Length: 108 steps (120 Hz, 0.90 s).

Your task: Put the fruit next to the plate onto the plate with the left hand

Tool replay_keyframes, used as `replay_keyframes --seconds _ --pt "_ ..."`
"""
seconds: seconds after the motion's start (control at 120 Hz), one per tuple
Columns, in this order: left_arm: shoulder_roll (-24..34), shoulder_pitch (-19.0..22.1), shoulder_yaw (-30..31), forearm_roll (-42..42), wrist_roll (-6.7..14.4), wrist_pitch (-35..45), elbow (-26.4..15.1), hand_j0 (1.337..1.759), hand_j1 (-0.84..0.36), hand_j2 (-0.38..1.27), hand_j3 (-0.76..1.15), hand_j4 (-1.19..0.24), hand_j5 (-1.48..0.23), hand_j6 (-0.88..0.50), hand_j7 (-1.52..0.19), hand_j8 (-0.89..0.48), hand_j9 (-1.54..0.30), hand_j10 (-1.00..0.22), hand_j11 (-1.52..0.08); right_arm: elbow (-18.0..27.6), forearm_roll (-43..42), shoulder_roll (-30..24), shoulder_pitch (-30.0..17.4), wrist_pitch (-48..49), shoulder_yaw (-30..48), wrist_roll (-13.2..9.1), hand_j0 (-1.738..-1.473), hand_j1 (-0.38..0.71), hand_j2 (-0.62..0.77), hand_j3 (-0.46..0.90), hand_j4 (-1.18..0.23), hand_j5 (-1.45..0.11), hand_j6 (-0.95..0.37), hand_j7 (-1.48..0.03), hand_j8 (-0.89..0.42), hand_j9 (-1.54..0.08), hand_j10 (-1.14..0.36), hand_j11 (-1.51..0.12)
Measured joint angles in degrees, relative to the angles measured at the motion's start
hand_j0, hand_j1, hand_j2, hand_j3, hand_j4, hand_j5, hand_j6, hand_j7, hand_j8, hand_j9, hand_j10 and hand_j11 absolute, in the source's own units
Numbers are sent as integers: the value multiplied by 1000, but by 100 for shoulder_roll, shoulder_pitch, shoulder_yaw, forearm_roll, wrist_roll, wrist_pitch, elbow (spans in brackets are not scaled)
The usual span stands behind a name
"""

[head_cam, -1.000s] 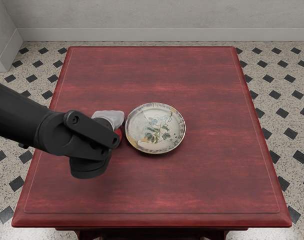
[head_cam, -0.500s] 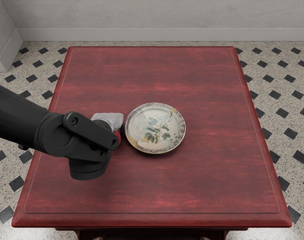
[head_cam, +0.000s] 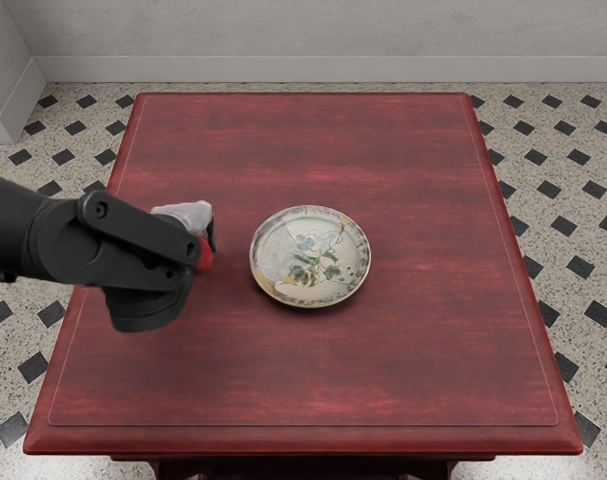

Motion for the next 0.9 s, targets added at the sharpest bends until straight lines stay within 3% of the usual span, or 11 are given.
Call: replay_keyframes --seconds 0.233,0.308,0.492,0.775,0.9 --pt "74 -476 -218 -6 1 -6 7 1652 -325 375 0 -551 -952 -325 -949 -360 -949 -688 -951 0 0 0 0 0 0 0 -1658 -331 -3 0 -15 -20 -15 -20 -15 -20 -15 -20" --pt "45 -553 -452 -1 -1 -7 7 1652 -317 324 0 -552 -957 -325 -955 -358 -951 -686 -953 0 0 0 -1 0 0 0 -1658 -331 -3 0 -15 -20 -15 -20 -15 -20 -15 -20" --pt "-417 -660 -1053 -9 -5 -15 8 1652 -295 301 0 -557 -975 -332 -968 -370 -954 -691 -958 0 0 0 -1 0 0 0 -1658 -331 -3 0 -15 -20 -15 -20 -15 -20 -15 -20" --pt "-804 -522 -1399 7 -3 -9 164 1652 -288 302 0 -566 -984 -337 -970 -381 -953 -694 -957 0 -1 0 -1 0 0 0 -1658 -331 -3 0 -15 -20 -15 -20 -15 -20 -15 -20" --pt "-804 -362 -1398 26 -1 -7 208 1652 -321 390 0 -556 -981 -329 -965 -364 -955 -688 -958 0 0 0 0 0 0 0 -1658 -331 -3 0 -15 -20 -15 -20 -15 -20 -15 -20"
